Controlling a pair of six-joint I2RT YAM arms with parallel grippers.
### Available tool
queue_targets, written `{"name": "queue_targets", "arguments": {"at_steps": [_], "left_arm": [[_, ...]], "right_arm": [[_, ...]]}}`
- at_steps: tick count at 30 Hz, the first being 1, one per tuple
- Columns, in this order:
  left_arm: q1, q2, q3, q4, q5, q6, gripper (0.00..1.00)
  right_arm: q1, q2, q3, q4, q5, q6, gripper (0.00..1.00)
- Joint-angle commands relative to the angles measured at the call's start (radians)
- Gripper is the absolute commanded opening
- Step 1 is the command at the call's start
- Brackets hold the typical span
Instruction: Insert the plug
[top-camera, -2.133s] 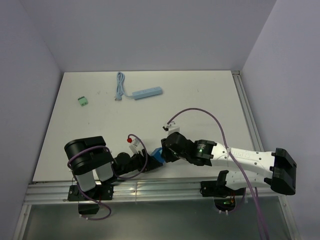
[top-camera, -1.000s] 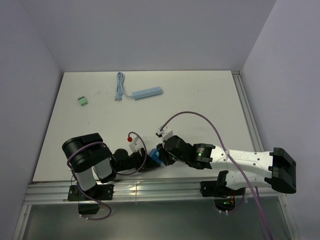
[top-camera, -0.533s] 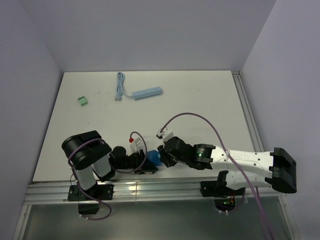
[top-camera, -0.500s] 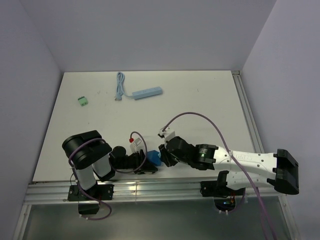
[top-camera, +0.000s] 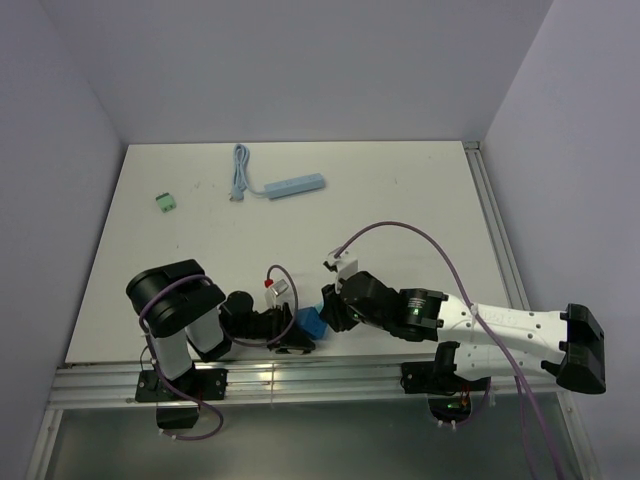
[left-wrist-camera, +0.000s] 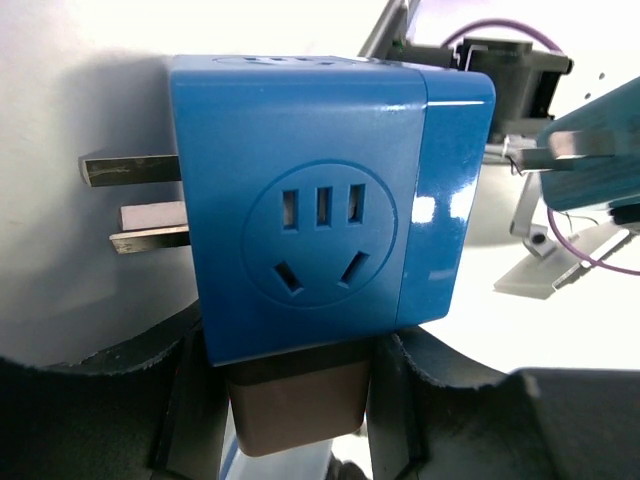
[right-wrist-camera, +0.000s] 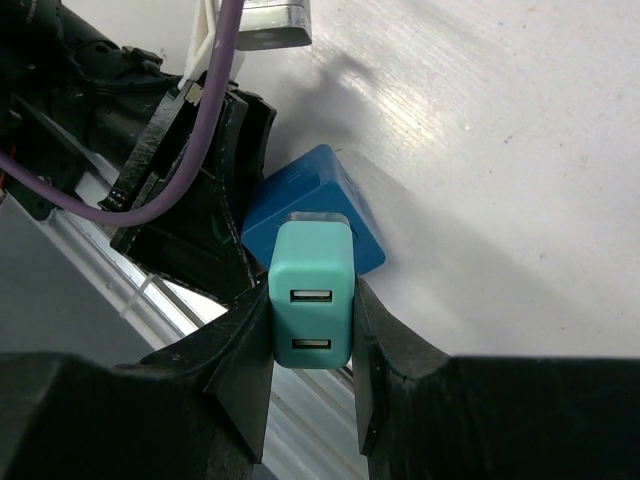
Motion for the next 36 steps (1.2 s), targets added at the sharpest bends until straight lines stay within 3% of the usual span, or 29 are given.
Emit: {"name": "queue_targets", "arguments": {"at_steps": [1, 7, 12, 19, 26, 31, 35, 36], "left_arm": [[-0.005, 0.019, 0.016, 0.468, 0.093, -0.038, 0.00], [0.001, 0.013, 0.053, 0.467, 0.172, -0.070, 0.00], [0.022, 0.030, 0.068, 0.467, 0.203, -0.074, 0.00], [0.030, 0.051, 0.070, 0.435, 0.163, -0.079, 0.15], [0.030, -0.122, 0.094, 0.122, 0.108, 0.016, 0.16], [0.030, -0.317, 0.176, -0.363, 0.061, 0.198, 0.26], [0.030, -0.391, 0.229, -0.536, 0.056, 0.272, 0.36], [0.030, -0.389, 0.236, -0.546, 0.062, 0.280, 0.43]], "right_arm": [[0.007, 0.012, 0.044, -0.002, -0.025, -0.002, 0.00], [0.020, 0.021, 0.070, -0.019, -0.059, 0.004, 0.00], [0.020, 0.029, 0.104, -0.100, 0.117, 0.118, 0.00], [-0.047, 0.081, 0.127, -0.178, 0.131, 0.300, 0.00], [-0.104, 0.110, 0.035, -0.052, 0.011, 0.344, 0.00], [-0.105, 0.167, 0.027, -0.010, -0.024, 0.346, 0.00], [-0.105, 0.181, 0.010, 0.065, -0.056, 0.330, 0.00], [-0.107, 0.184, 0.009, 0.076, -0.074, 0.323, 0.00]]}}
